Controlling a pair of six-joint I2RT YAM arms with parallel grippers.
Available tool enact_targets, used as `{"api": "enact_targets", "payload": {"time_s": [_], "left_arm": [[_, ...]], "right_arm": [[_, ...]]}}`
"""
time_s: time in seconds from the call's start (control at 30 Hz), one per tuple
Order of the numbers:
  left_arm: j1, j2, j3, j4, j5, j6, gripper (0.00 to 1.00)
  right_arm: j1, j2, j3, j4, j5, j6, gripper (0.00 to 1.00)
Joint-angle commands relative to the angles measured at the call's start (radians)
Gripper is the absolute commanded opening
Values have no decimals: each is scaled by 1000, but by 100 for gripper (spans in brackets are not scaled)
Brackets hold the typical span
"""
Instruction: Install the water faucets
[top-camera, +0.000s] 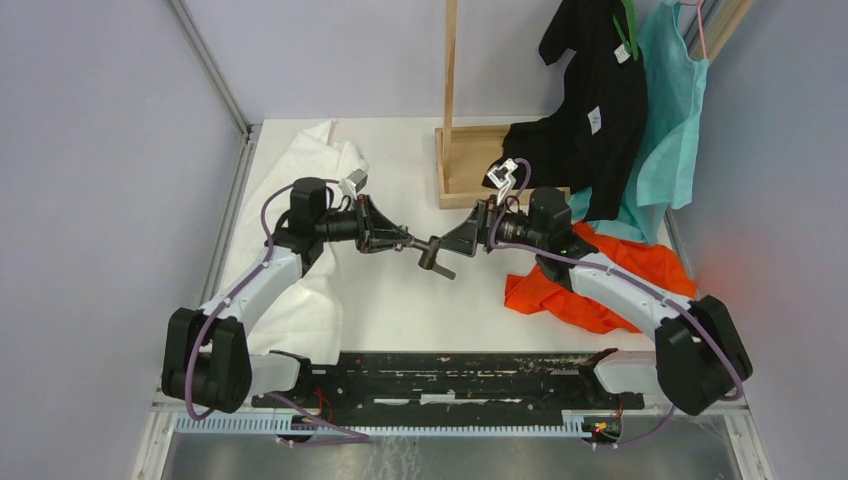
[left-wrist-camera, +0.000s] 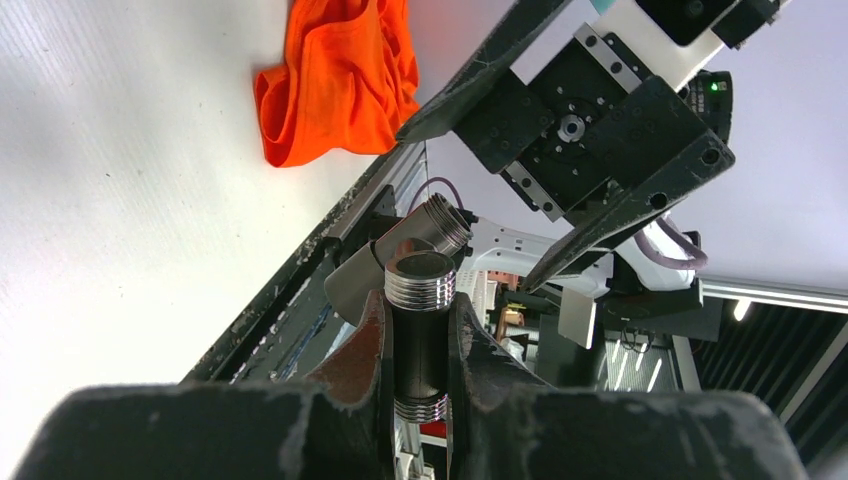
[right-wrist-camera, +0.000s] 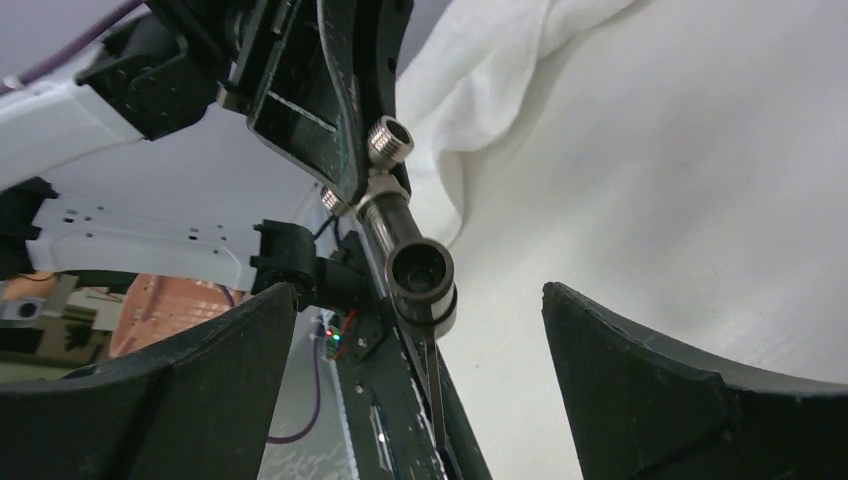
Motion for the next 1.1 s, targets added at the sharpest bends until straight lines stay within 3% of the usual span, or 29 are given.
{"api": "enact_targets", "payload": {"time_s": [0.0,0.1,0.2,0.37,0.5,0.7,0.73,0.8,0.9,1.0,1.07], "left_arm": [[3,-7,56,88,29,-60,3],[3,-1,54,98,34,-67,3],[3,-1,53,107,33,-76,3],[3,4,56,112,35,-80,3],[3,8,57,116,37,-82,3],[3,10,56,138,41,-78,3],[3,9,52,157,42,-73,3],[3,8,35,221,51,-41,3],[4,1,-20,379,71,-16,3],[3,-15,-76,566,80,-44,3],[3,-26,-89,630,79,-35,3]], "right_arm": [[7,111,-5,432,-139,198,98],[28,197,-18,601,-162,306,94],[51,275,3,667,-187,392,87],[69,339,-2,811,-179,499,62],[70,358,5,832,-178,551,43],[70,384,0,851,-160,740,28],[69,386,4,817,-159,773,21],[69,388,-11,771,-130,868,17],[69,396,-50,862,-80,1059,16],[69,411,-93,953,-13,1240,2],[70,416,-126,1027,48,1348,1]]}}
